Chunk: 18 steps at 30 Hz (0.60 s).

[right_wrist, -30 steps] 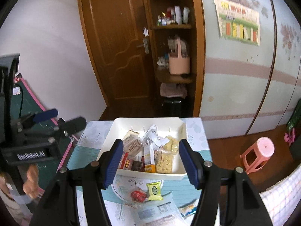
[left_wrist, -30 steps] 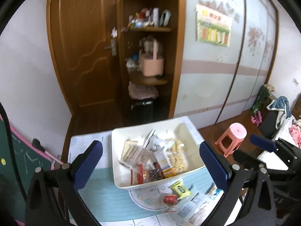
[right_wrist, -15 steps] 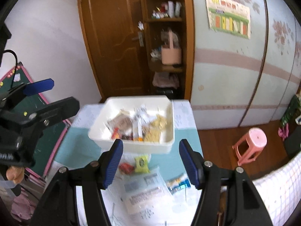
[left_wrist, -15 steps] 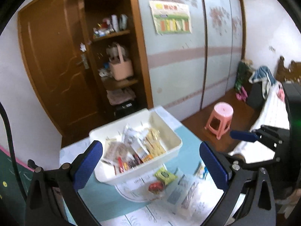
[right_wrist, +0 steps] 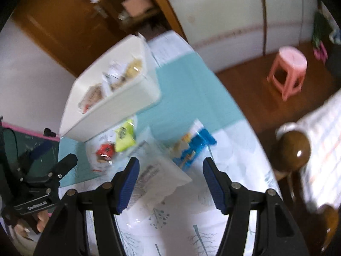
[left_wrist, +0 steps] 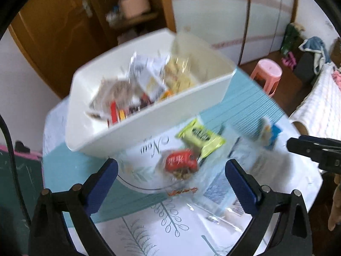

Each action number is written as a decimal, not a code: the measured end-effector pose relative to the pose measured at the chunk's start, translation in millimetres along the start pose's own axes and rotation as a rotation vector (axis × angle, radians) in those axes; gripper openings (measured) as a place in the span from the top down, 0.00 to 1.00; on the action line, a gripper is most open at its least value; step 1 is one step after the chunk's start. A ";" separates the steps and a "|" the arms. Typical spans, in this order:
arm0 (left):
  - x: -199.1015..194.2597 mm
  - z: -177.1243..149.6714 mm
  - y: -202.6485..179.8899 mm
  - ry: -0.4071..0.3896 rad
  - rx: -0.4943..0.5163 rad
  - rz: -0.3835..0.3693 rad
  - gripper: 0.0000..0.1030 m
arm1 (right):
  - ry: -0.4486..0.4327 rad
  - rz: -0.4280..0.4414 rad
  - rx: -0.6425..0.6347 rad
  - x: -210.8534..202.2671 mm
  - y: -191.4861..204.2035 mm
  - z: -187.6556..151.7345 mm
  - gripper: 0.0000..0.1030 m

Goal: Organize snacks
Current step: 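Withdraw both tools toward the remaining snacks on the table, then grasp the red jujube bag with left tool while right tool grasps the blue wafer pack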

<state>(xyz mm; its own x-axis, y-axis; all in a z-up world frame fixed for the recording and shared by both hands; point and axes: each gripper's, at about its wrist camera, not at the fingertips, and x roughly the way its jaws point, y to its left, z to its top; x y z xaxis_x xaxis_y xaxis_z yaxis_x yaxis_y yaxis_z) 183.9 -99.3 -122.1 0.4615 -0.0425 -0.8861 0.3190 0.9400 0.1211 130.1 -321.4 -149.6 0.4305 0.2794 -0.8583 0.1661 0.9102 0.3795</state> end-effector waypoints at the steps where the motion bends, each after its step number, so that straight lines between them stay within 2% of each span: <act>1: 9.7 -1.5 1.5 0.020 -0.008 0.003 0.04 | 0.017 -0.001 0.019 7.4 -3.8 -1.0 0.39; 10: 64.7 -8.5 17.2 0.160 -0.102 -0.031 0.07 | 0.090 0.039 0.109 45.3 -14.9 7.8 0.40; 15: 82.4 -11.4 26.7 0.206 -0.165 -0.078 0.08 | 0.065 0.023 0.095 56.8 -9.8 14.7 0.49; 18: 89.1 -13.3 32.0 0.221 -0.198 -0.105 0.10 | 0.047 -0.010 0.062 62.7 -4.8 19.4 0.58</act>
<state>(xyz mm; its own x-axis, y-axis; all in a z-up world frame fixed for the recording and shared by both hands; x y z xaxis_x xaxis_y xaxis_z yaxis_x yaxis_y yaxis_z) 224.2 -68.6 -203.1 0.2370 -0.0889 -0.9674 0.1779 0.9829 -0.0467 173.5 -314.2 -198.5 0.3868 0.2860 -0.8767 0.2255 0.8925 0.3906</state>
